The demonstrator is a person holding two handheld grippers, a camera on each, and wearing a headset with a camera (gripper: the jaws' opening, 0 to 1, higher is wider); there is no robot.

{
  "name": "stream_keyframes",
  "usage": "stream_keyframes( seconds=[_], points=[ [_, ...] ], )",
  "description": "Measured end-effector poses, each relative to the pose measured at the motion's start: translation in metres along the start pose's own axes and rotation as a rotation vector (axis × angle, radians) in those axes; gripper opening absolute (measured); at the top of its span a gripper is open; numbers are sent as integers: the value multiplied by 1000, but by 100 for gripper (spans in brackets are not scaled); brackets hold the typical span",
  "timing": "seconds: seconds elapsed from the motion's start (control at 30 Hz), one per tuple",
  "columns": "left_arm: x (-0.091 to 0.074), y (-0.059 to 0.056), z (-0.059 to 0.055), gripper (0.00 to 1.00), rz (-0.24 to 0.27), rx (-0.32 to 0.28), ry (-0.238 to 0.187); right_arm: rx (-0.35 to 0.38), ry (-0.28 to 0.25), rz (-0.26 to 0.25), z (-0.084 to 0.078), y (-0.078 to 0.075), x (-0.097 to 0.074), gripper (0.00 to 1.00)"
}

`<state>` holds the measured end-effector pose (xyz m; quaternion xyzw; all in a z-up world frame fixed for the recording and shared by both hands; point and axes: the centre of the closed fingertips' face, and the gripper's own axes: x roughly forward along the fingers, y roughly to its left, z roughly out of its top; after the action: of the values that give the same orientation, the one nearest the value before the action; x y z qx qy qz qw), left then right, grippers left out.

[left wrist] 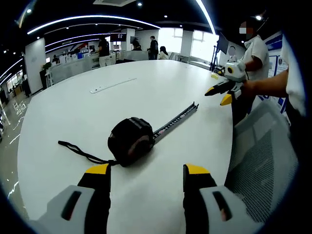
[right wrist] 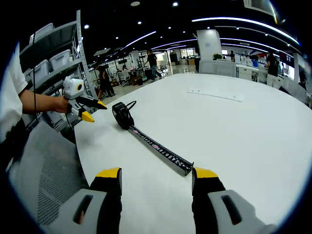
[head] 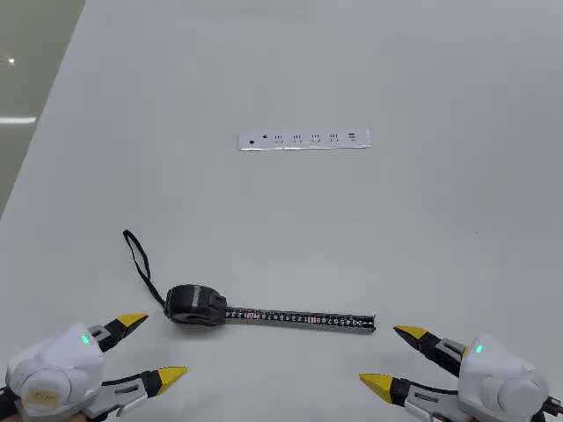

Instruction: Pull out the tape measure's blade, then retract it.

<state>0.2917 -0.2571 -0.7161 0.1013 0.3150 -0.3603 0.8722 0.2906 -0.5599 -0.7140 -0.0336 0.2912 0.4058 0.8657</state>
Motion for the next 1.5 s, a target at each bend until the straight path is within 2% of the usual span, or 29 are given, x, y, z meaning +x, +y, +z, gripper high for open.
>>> stream_keyframes(
  seconds=[0.43,0.87,1.2,1.33,1.5],
  points=[
    [-19,-10,-12,58,21,-34,-11,3,-11,-35,-6,11,-13,60],
    [-28,-20,-22,58,37,-47,-4,9,-40,-77,-11,17,-26,61],
    [-37,-18,-24,57,59,-56,-19,0,-66,-106,-14,20,-34,61],
    [-40,-18,-21,58,70,-70,-43,1,-63,-107,-15,19,-35,62],
    [-42,-17,-25,58,76,-80,-43,0,-59,-105,-16,21,-35,63]
  ],
)
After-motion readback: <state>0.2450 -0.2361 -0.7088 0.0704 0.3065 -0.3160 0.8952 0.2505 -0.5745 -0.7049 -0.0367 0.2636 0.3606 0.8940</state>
